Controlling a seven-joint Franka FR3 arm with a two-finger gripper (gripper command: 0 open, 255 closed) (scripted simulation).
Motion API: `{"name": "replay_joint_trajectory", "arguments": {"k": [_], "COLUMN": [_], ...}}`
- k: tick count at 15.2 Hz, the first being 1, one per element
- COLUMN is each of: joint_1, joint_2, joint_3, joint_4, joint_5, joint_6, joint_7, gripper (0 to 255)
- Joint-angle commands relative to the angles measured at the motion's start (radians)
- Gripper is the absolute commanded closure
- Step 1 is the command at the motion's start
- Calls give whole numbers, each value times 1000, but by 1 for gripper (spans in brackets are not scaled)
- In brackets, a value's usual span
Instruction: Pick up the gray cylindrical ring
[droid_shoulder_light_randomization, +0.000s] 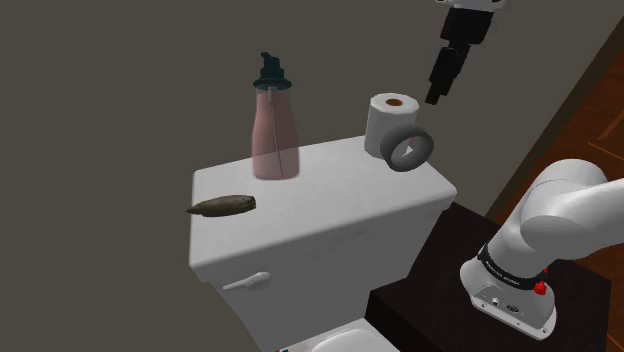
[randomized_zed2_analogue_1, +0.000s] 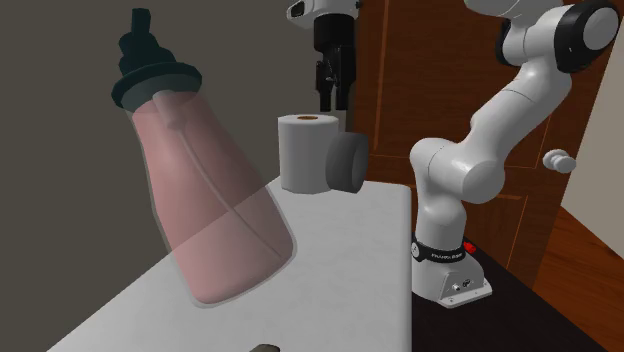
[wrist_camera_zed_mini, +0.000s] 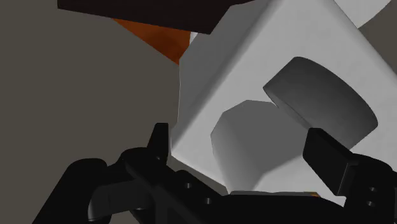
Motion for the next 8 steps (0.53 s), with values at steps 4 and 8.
{"name": "replay_joint_trajectory", "arguments": {"k": [4, 8], "joint_1": [36, 112], "joint_2": [-270, -649], "joint_3": [37, 108], "joint_4": [-241, -554], "joint_5": [51, 135], "joint_6": [200, 438], "joint_7": [-37, -77], "gripper": [0, 0]}}
